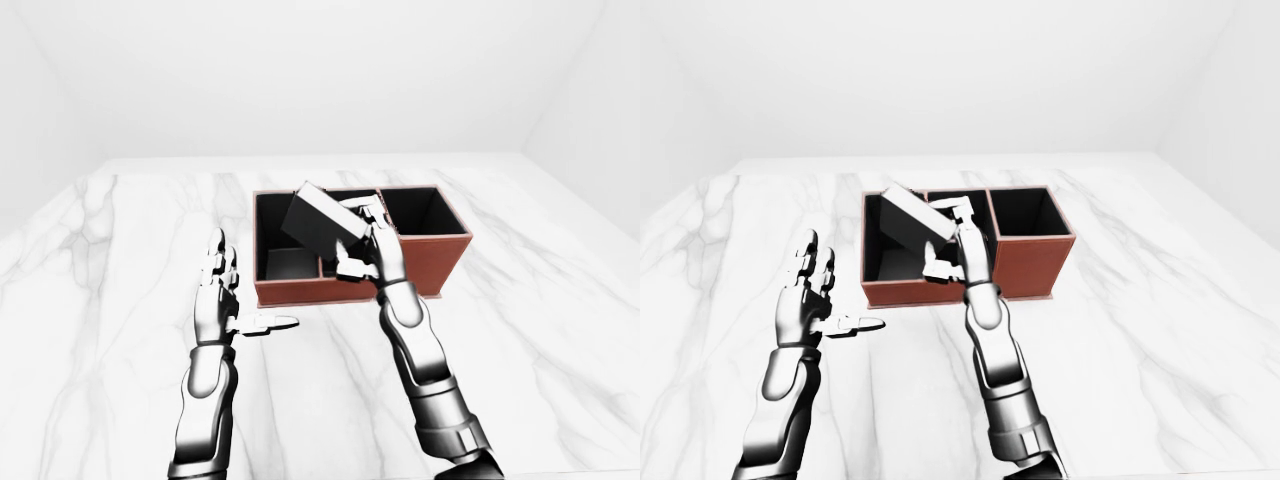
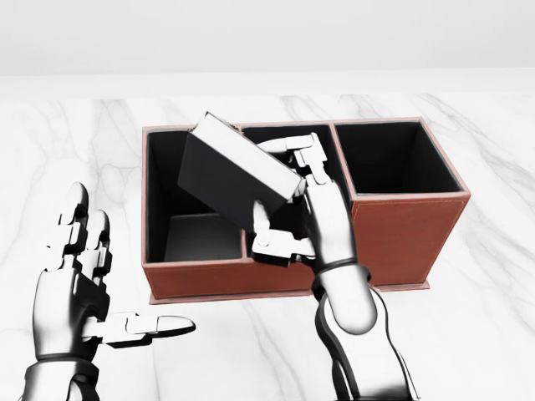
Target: Pick up the book and place it in the right compartment of the caddy.
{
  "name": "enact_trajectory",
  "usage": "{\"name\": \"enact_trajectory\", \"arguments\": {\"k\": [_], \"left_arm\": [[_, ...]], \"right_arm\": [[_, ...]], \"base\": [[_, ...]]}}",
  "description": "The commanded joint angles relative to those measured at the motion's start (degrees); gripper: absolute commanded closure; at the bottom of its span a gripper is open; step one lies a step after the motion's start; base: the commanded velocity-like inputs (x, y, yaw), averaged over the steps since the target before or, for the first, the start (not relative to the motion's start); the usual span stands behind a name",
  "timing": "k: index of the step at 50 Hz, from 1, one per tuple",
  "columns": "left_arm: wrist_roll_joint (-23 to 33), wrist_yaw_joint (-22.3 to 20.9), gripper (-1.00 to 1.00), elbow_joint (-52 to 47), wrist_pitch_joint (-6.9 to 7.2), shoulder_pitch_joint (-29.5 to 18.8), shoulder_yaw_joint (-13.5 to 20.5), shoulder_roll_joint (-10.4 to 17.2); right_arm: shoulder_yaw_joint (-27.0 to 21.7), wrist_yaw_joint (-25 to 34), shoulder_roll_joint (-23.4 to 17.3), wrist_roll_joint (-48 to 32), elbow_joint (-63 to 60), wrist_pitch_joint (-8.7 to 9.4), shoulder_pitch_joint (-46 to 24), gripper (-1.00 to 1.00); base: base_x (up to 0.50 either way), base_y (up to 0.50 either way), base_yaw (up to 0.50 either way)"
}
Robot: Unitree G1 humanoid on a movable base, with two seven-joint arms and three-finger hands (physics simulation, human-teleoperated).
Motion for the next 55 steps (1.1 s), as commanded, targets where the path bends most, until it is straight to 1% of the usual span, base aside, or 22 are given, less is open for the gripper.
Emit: {"name": "enact_trajectory", "arguments": {"k": [1,4,11,12,13,15,16,18,20,21,23,25,28,35,37,39,41,46,47,51,52,55], "left_arm": [[-1.14,-0.75,-1.00,0.40,-0.88,-0.08,-0.08,-0.13],[-1.17,-0.79,-1.00,0.54,-0.89,-0.19,-0.03,-0.08],[-1.11,-0.67,-1.00,-0.05,-0.50,-0.01,-0.09,-0.13],[-1.09,-0.65,-1.00,-0.17,-0.44,0.06,-0.12,-0.14],[-1.03,-0.69,-1.00,-0.18,-0.52,0.16,-0.21,-0.17],[-1.07,-0.73,-1.00,0.11,-0.79,0.13,-0.13,-0.16],[-1.13,-0.66,-1.00,0.28,-0.74,-0.08,0.00,-0.13],[-1.06,-0.64,-1.00,0.28,-0.76,-0.07,-0.08,-0.13],[-1.04,-0.62,-1.00,-0.15,-0.46,0.07,-0.16,-0.15],[-1.06,-0.64,-1.00,-0.14,-0.52,0.12,-0.14,-0.15],[-1.11,-0.69,-1.00,0.20,-0.84,0.09,-0.06,-0.15],[-1.06,-0.63,-1.00,-0.01,-0.63,0.08,-0.12,-0.15],[-1.03,-0.65,-1.00,0.33,-0.89,0.02,-0.09,-0.15],[-0.90,-0.54,-1.00,-0.13,-0.55,0.15,-0.24,-0.19],[-0.89,-0.64,-1.00,0.30,-0.86,0.03,-0.18,-0.13],[-0.83,-0.56,-1.00,-0.20,-0.53,0.19,-0.27,-0.17],[-0.75,-0.58,-1.00,0.04,-0.75,0.18,-0.28,-0.18],[-0.56,-0.40,-1.00,-0.08,-0.42,0.00,-0.39,-0.22],[-0.55,-0.39,-1.00,-0.11,-0.35,-0.03,-0.40,-0.22],[-0.45,-0.42,-1.00,0.27,-0.62,-0.11,-0.43,-0.20],[-0.41,-0.46,-1.00,0.59,-0.87,-0.18,-0.42,-0.19],[-0.35,-0.47,-1.00,0.41,-0.78,-0.08,-0.47,-0.18]], "right_arm": [[-6.64,-1.55,-4.02,9.09,0.49,1.31,-9.91,1.00],[-8.71,-2.13,-6.19,10.71,2.49,1.31,-13.92,1.00],[-11.55,-2.86,-10.40,13.00,10.32,1.31,-20.09,1.00],[-11.74,-2.83,-10.89,13.20,11.65,1.05,-20.79,1.00],[-12.79,-3.29,-11.84,13.61,15.40,-0.48,-23.00,1.00],[-13.63,-3.95,-13.10,15.14,19.27,-1.21,-25.37,1.00],[-13.85,-3.80,-14.02,15.28,21.58,-2.32,-26.57,1.00],[-13.76,-3.84,-14.81,15.28,23.37,-3.44,-27.36,1.00],[-14.26,-3.66,-15.96,15.28,26.78,-5.23,-28.90,1.00],[-14.35,-3.65,-16.33,15.22,28.04,-6.01,-29.40,1.00],[-14.74,-3.72,-17.06,15.50,30.28,-6.91,-30.56,1.00],[-15.26,-3.62,-18.31,15.45,34.10,-8.69,-32.45,1.00],[-15.73,-3.33,-19.81,15.38,38.86,-8.69,-34.57,1.00],[-16.99,-2.74,-23.84,15.49,50.15,-8.69,-39.54,1.00],[-17.49,-2.54,-25.21,15.39,54.60,-8.69,-41.44,1.00],[-17.55,-2.44,-25.96,15.20,57.00,-8.69,-42.43,1.00],[-17.81,-2.64,-27.07,14.51,61.05,-8.69,-43.61,1.00],[-18.22,-3.04,-28.75,13.45,65.49,-8.69,-44.44,1.00],[-18.47,-3.05,-28.60,13.39,66.70,-8.69,-43.55,1.00],[-19.11,-2.99,-30.20,13.66,67.58,-8.69,-44.82,1.00],[-19.05,-3.02,-30.46,13.52,67.44,-8.69,-44.96,1.00],[-19.28,-3.00,-31.10,13.54,67.61,-8.69,-45.28,1.00]], "base": [[0.00,0.00,0.00],[0.00,0.00,0.00],[0.00,0.00,0.00],[0.00,0.00,0.00],[0.00,0.00,0.00],[0.00,0.00,0.00],[0.00,0.00,0.00],[0.00,0.00,0.00],[0.00,0.00,0.00],[0.00,0.00,0.00],[0.00,0.00,0.00],[0.00,0.00,0.00],[0.00,0.00,0.00],[0.00,0.00,0.00],[0.00,0.00,0.00],[0.00,0.00,0.00],[0.00,0.00,0.00],[0.00,0.00,0.00],[0.00,0.00,0.00],[0.00,0.00,0.00],[0.00,0.00,0.00],[0.00,0.00,0.00]]}}
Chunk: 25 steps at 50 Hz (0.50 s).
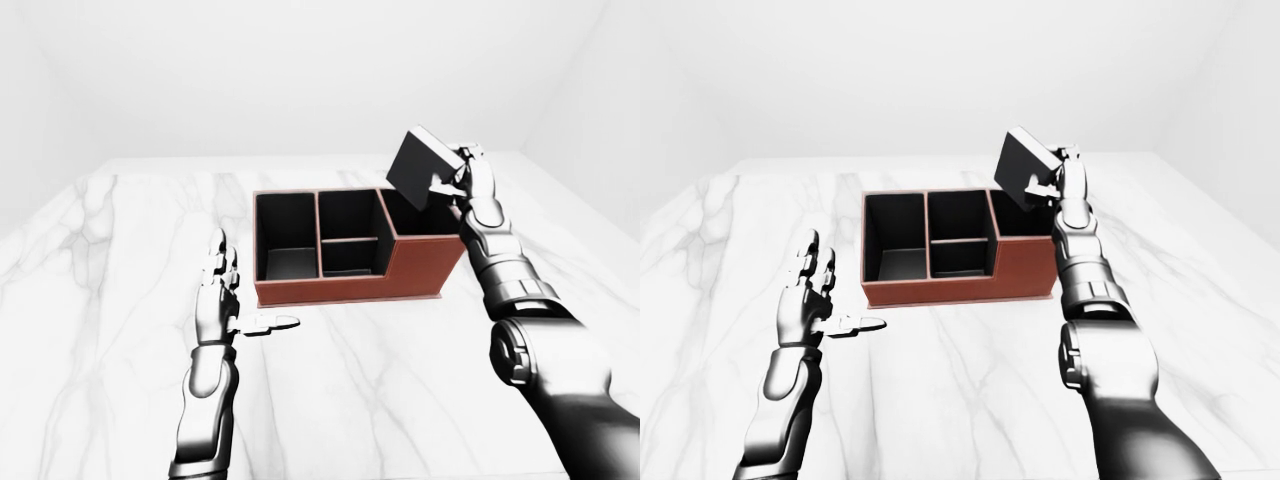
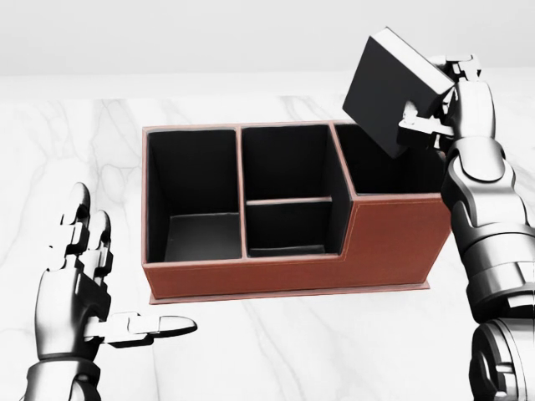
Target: Pick up the book and place it in the right compartment of the caddy.
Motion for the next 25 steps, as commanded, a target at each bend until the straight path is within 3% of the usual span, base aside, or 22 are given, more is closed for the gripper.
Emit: {"name": "enact_trajectory", "arguments": {"k": [1,15,25], "left_arm": [[-1.02,-0.77,-1.00,0.10,-0.71,0.07,-0.19,-0.15],[-1.11,-0.83,-1.00,0.28,-0.58,-0.24,-0.01,-0.06],[-1.06,-0.80,-1.00,0.88,-1.26,-0.18,-0.06,-0.13]], "right_arm": [[-3.05,-0.69,-3.96,3.78,5.12,-0.01,-3.86,1.00],[-3.95,-1.50,-6.09,3.33,7.11,-0.01,-3.96,1.00],[-4.02,-1.68,-5.85,3.02,7.57,-0.01,-3.19,1.00]], "base": [[0.00,0.00,0.00],[0.00,0.00,0.00],[0.00,0.00,0.00]]}}
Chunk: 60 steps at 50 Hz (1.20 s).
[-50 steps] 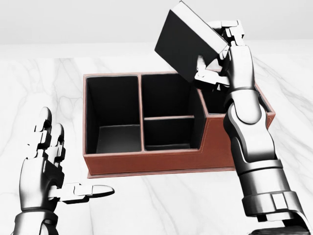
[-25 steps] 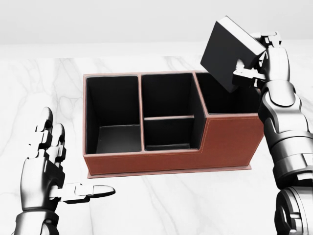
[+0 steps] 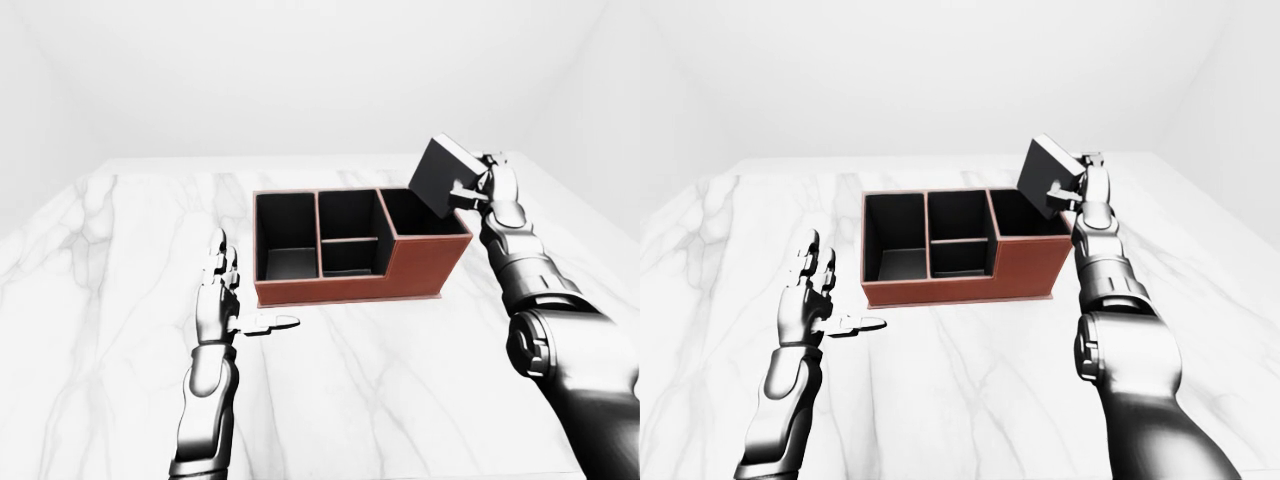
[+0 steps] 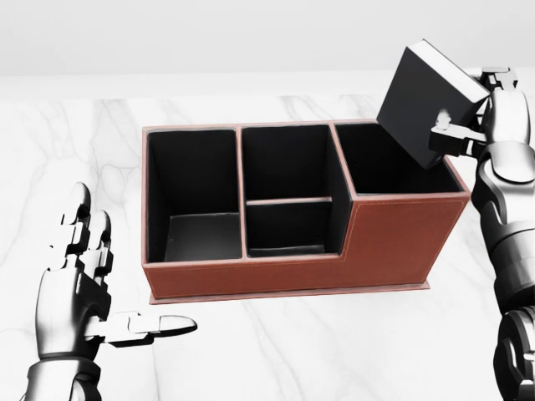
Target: Pick up the book and place it in the right compartment of the caddy.
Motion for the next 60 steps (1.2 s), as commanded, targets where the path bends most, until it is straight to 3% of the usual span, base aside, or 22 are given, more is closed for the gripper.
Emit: {"name": "enact_trajectory", "arguments": {"k": [1,11,40,55,60], "left_arm": [[-1.22,-0.79,-1.00,0.34,-1.02,0.09,-0.12,-0.18],[-1.29,-0.83,-1.00,-0.38,-0.57,0.35,-0.09,-0.12],[-1.16,-0.75,-1.00,0.45,-1.03,0.13,-0.15,-0.16],[-1.29,-0.83,-1.00,-1.03,-0.14,0.59,-0.12,-0.16],[-1.27,-0.84,-1.00,-0.35,-0.61,0.38,-0.08,-0.18]], "right_arm": [[-2.80,-0.79,-0.81,3.82,-0.81,-0.01,-0.85,1.00],[-2.81,-0.75,-0.66,3.95,-1.02,-0.01,-0.66,1.00],[-2.39,-0.88,0.76,3.61,-1.09,-0.01,-0.05,1.00],[-2.26,-0.96,1.23,3.55,-1.00,-0.01,0.45,1.00],[-2.32,-0.85,1.31,3.54,-0.73,-0.01,0.68,1.00]], "base": [[0.00,0.00,0.00],[0.00,0.00,0.00],[0.00,0.00,0.00],[0.00,0.00,0.00],[0.00,0.00,0.00]]}}
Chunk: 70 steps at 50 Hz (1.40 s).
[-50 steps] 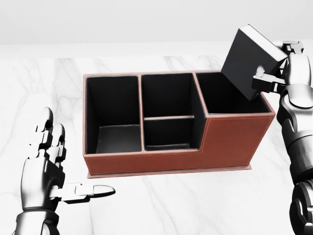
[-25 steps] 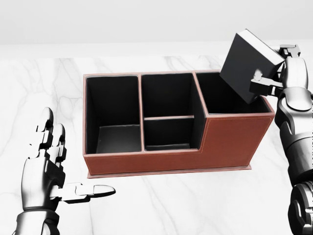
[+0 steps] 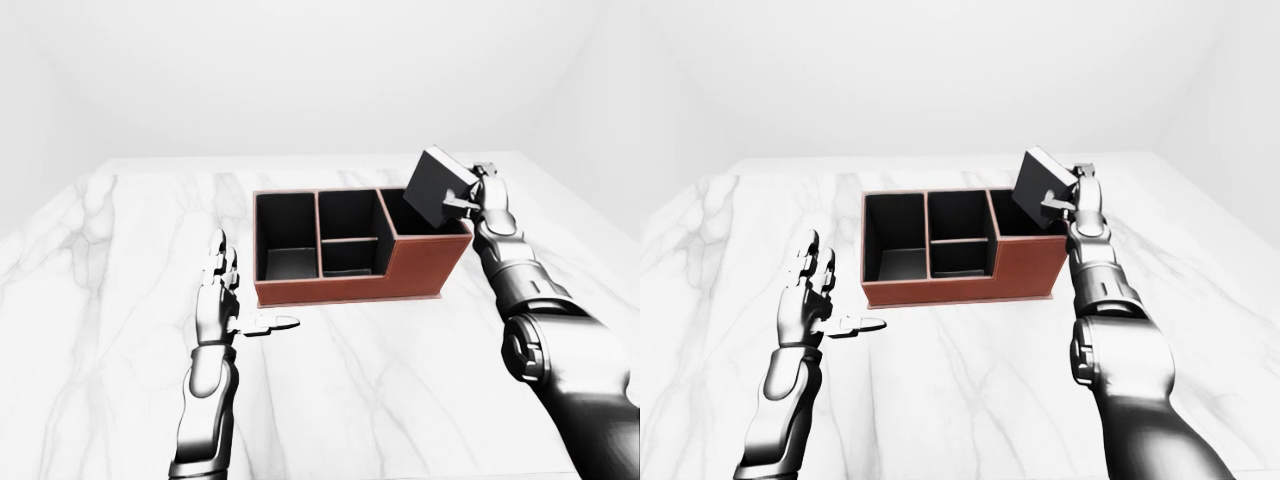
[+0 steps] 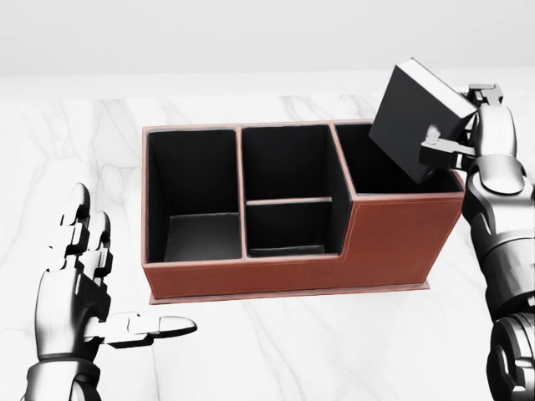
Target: Pick up the book and place it in the right compartment of the caddy.
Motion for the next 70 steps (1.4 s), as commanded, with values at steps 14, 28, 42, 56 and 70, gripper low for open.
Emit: {"name": "enact_trajectory", "arguments": {"k": [14,28,42,56,70], "left_arm": [[-1.23,-0.73,-1.00,0.58,-0.96,-0.25,-0.09,-0.16],[-1.23,-0.75,-1.00,0.77,-1.07,-0.31,-0.08,-0.11],[-1.39,-0.69,-1.00,0.27,-0.63,-0.26,-0.09,-0.15],[-1.50,-0.75,-1.00,-0.07,-0.40,-0.14,0.01,-0.13],[-1.42,-0.69,-1.00,-0.72,-0.05,0.15,-0.14,-0.22]], "right_arm": [[-2.63,-0.61,0.49,3.66,-1.33,-0.01,-0.31,1.00],[-2.60,-1.47,0.98,3.06,-0.64,-0.01,-1.57,1.00],[-2.58,-2.35,2.03,2.26,-0.02,-0.01,-1.68,1.00],[-2.64,-2.96,2.43,1.70,0.59,-0.01,-1.35,1.00],[-2.72,-3.35,2.65,1.10,0.86,-0.01,-1.31,1.00]], "base": [[0.00,0.00,0.00],[0.00,0.00,0.00],[0.00,0.00,0.00],[0.00,0.00,0.00],[0.00,0.00,0.00]]}}
